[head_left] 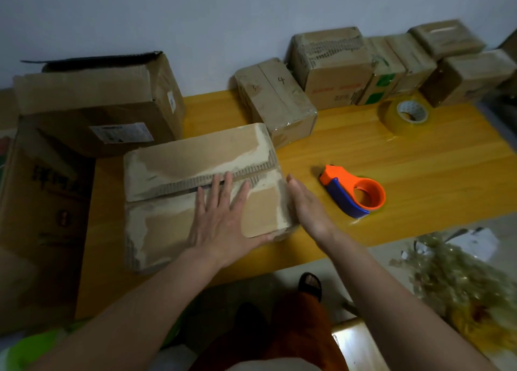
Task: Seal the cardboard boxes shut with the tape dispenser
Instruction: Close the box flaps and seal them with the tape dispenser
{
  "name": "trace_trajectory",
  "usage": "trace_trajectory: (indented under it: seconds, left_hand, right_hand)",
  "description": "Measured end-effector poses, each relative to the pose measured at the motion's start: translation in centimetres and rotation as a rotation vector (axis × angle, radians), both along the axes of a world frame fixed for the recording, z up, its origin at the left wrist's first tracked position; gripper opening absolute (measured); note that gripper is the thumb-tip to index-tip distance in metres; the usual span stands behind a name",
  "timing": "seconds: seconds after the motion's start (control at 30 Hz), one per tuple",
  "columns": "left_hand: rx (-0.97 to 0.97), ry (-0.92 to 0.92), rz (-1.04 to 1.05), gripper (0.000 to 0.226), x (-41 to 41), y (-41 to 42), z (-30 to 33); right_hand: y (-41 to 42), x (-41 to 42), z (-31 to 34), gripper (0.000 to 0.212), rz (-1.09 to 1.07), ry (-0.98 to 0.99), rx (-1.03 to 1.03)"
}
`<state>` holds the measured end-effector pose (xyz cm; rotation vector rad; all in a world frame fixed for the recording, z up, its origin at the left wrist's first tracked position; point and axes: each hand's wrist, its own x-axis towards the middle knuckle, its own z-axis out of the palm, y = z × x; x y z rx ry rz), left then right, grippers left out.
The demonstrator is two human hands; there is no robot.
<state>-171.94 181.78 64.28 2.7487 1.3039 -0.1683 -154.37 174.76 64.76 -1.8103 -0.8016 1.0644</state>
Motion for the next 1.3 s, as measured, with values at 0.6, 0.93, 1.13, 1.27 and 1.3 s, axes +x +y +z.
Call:
trace_trajectory:
  seconds: [0.6, 0.93, 1.13, 1.27, 1.3]
  left_hand:
    - [-0.032, 0.058, 0.238, 0.119, 4.7, -0.9, -0.1]
    - [-0.042, 0.061, 0.328, 0.098, -7.0, 5.3, 0.4]
    - [-0.092, 0.001, 0.501, 0.094, -10.6, 6.3, 0.5]
    - [-0.07, 0.008, 0.593, 0.097, -11.0, 4.4, 1.2]
    - [-0.072, 0.002, 0.638, 0.1, -11.1, 3.3, 1.2]
  right_hand:
    - [3.9, -0.6, -1.7, 0.053, -0.733, 0.165, -0.079]
    - [3.7, 1.6, -0.5, 0.034, -0.215, -0.185, -0.008]
    - [3.5, -3.4, 0.4, 0.077, -0.453, -0.075, -0.047]
    - [4.5, -4.0, 0.5, 0.077, -0.227, -0.07, -0.036]
    - [5.3, -3.4, 0.9, 0.075, -0.147, -0.054, -0.031]
